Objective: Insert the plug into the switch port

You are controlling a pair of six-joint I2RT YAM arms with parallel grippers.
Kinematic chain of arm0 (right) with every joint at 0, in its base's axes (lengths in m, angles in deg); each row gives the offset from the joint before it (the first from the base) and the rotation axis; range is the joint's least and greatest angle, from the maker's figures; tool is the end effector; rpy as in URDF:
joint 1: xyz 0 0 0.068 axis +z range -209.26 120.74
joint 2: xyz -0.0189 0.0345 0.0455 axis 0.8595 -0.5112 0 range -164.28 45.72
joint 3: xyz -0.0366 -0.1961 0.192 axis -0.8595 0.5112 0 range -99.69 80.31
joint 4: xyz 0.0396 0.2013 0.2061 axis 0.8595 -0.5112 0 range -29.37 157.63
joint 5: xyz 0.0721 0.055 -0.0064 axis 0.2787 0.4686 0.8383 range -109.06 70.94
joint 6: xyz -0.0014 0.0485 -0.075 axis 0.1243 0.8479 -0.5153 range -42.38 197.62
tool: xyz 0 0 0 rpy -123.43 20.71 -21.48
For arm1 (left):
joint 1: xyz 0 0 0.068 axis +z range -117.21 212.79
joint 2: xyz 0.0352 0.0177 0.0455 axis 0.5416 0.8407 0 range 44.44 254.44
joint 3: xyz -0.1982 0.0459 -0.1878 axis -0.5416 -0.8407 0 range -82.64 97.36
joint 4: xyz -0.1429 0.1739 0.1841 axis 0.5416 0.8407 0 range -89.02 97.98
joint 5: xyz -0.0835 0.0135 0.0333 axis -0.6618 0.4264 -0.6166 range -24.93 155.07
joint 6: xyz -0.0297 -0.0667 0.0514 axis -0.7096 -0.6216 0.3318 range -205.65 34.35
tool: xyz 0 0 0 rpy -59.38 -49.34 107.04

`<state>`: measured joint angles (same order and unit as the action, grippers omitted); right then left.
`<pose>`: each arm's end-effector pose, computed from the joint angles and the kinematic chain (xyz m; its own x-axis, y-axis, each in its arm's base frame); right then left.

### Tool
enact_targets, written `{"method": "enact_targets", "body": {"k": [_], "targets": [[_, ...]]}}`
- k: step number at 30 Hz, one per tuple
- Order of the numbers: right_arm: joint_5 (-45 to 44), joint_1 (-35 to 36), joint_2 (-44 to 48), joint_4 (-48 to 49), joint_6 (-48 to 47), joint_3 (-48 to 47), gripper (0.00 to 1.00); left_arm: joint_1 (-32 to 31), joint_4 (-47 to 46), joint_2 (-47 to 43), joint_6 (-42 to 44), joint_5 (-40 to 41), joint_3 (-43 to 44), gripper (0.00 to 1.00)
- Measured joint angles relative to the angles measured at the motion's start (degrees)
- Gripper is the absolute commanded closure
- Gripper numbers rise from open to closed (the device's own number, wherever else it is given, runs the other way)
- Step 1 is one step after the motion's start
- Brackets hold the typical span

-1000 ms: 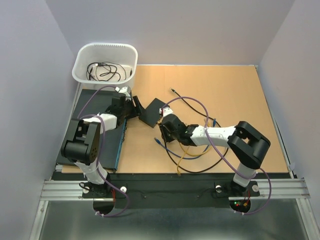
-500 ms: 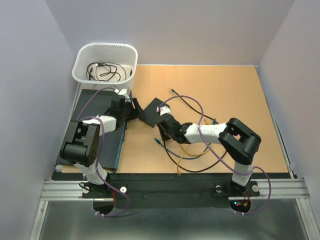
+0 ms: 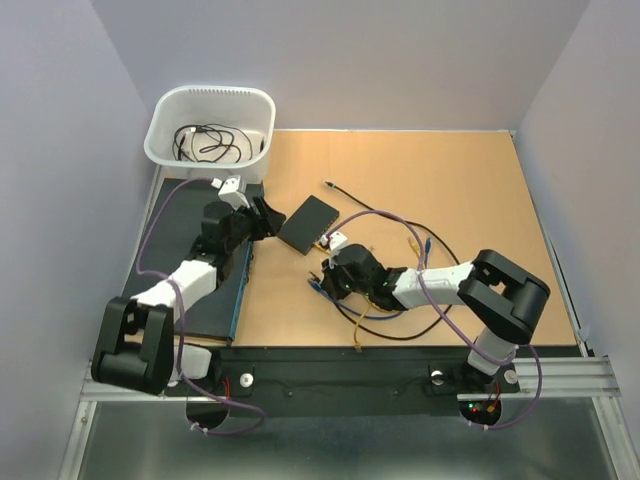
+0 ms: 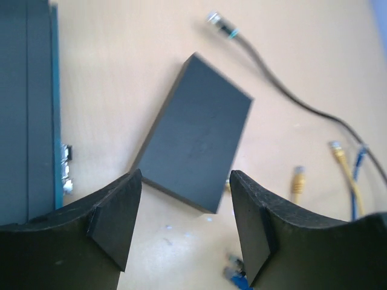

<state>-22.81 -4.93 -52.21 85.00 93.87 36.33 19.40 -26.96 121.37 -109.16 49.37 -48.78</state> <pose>0.2322 0.3148 0.0997 -0.5519 -0.2900 -0.7819 -0.6516 0.7350 0.1873 0.3330 -0.1013 0.1907 -0.4231 -0.2940 -0.8571 0.3364 0.8274 -0.4498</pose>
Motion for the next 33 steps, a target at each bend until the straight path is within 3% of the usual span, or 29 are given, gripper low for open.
{"method": "enact_targets", "body": {"k": [10, 19, 33], "targets": [[8.48, -2.27, 10.86, 13.6, 0.0, 5.81, 1.0, -1.68, -21.51, -14.6, -6.36, -12.9, -11.02, 0.3], [20.92, -10.56, 14.75, 24.39, 6.45, 7.78, 1.0, -4.46, -38.29, -16.74, -10.54, -22.56, -15.67, 0.32], [32.06, -12.7, 15.02, 30.1, 12.55, 8.24, 1.0, -8.41, -41.24, -10.95, -10.54, -21.33, -16.15, 0.33]]}}
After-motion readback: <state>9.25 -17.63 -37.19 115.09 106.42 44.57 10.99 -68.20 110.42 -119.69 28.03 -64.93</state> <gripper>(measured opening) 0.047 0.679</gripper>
